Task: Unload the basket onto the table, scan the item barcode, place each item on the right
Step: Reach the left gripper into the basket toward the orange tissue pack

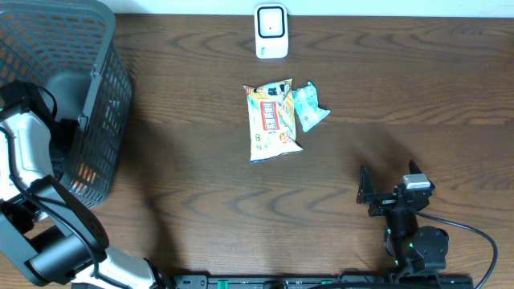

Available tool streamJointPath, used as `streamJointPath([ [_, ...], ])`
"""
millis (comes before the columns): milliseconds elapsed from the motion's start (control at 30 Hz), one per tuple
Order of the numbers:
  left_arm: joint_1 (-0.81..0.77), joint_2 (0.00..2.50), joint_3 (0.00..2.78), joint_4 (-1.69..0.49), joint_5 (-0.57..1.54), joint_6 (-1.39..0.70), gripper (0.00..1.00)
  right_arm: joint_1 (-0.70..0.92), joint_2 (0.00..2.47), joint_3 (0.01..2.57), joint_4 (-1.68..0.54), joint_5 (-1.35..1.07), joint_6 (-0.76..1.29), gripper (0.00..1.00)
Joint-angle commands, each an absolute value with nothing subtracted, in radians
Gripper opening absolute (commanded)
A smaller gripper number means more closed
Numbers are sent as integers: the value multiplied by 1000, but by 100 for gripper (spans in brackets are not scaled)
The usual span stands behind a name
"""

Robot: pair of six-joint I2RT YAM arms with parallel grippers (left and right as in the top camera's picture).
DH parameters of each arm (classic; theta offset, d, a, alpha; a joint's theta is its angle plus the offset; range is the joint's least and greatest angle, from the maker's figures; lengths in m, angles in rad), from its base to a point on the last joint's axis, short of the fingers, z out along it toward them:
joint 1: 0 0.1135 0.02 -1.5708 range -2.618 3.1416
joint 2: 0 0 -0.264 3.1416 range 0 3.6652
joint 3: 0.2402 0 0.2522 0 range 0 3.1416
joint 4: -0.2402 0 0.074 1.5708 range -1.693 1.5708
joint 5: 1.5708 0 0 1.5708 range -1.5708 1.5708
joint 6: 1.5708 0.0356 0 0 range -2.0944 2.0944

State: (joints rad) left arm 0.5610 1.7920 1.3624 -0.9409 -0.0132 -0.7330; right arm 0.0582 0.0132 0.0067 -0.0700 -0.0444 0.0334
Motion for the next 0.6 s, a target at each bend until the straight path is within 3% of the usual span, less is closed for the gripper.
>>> streamJointPath([
  [0, 565, 1814, 1341, -965, -121, -727, 98, 51, 13, 6, -75, -36, 40, 99],
  [533, 565, 1977, 1327, -971, -150, -580, 97, 51, 13, 6, -75, -36, 40, 99],
  [567, 565, 1987, 1327, -970, -150, -579, 93, 51, 13, 6, -75, -36, 40, 99],
])
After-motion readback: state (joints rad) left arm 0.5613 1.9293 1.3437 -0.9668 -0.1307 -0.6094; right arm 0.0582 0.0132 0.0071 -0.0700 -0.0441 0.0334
